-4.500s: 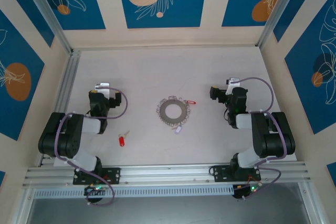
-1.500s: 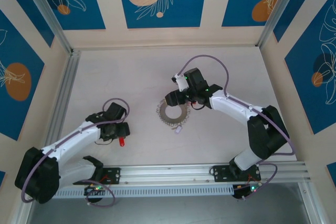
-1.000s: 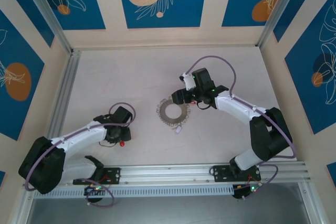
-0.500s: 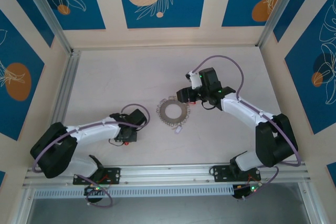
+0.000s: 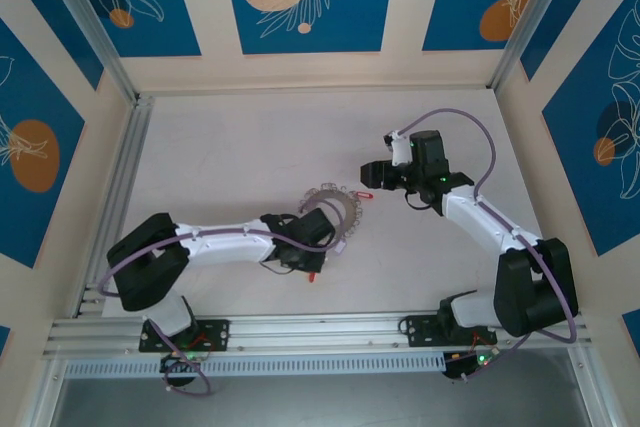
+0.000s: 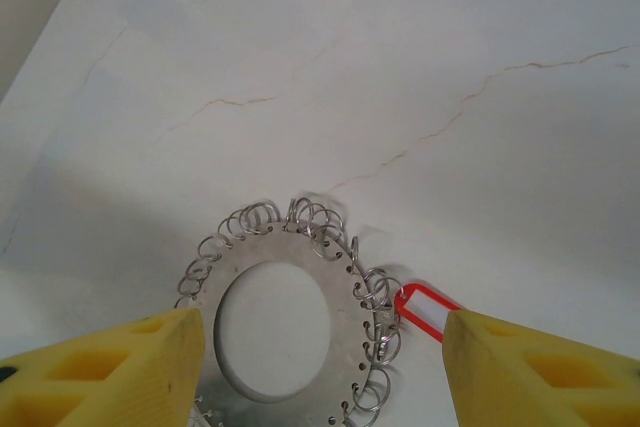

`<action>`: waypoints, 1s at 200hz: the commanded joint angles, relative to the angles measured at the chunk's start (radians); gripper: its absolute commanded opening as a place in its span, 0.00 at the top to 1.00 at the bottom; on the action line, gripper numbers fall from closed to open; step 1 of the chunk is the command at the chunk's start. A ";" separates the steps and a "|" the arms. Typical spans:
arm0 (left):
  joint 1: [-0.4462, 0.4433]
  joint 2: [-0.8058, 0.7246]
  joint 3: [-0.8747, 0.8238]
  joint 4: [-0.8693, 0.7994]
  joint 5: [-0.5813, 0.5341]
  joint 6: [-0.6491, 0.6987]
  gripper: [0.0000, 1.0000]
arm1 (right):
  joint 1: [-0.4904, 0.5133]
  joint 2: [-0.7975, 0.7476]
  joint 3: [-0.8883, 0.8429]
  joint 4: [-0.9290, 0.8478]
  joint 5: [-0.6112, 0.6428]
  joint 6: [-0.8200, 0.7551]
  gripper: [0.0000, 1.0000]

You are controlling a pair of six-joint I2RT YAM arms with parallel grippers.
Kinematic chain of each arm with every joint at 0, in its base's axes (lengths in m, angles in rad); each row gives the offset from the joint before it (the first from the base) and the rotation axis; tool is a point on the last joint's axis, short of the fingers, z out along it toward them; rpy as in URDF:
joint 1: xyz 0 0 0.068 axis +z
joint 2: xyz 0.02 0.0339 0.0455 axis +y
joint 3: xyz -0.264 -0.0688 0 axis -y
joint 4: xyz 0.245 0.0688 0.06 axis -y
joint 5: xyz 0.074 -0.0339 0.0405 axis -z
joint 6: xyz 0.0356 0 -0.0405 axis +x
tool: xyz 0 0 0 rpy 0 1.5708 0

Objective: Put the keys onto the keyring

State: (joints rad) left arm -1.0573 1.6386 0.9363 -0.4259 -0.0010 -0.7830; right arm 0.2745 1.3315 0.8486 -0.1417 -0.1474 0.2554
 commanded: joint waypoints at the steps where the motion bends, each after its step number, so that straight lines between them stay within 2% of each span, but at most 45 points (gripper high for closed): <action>1: -0.006 0.029 0.014 0.020 0.054 0.010 0.91 | -0.009 -0.004 -0.010 0.007 -0.039 0.016 0.36; 25: -0.002 0.026 0.009 0.003 0.036 0.014 0.85 | -0.008 0.005 -0.012 0.002 -0.044 0.020 0.36; 51: -0.002 -0.040 0.007 -0.011 0.045 0.032 0.75 | 0.006 0.029 0.012 -0.032 -0.034 0.004 0.36; 82: 0.034 -0.156 -0.010 -0.051 0.072 0.054 0.63 | 0.110 0.120 0.124 -0.141 0.054 -0.069 0.36; 107: 0.131 -0.258 -0.077 -0.053 0.093 0.073 0.56 | 0.167 0.229 0.211 -0.183 0.069 -0.082 0.36; 148: 0.368 -0.373 -0.176 0.056 0.151 0.139 0.45 | 0.237 0.410 0.344 -0.207 0.081 -0.087 0.41; 200: 0.459 -0.318 -0.128 0.088 0.192 0.241 0.39 | 0.269 0.606 0.528 -0.302 0.150 -0.134 0.58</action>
State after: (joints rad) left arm -0.6292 1.2991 0.7803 -0.3618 0.1474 -0.6147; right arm 0.5343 1.8877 1.3052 -0.3695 -0.0284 0.1535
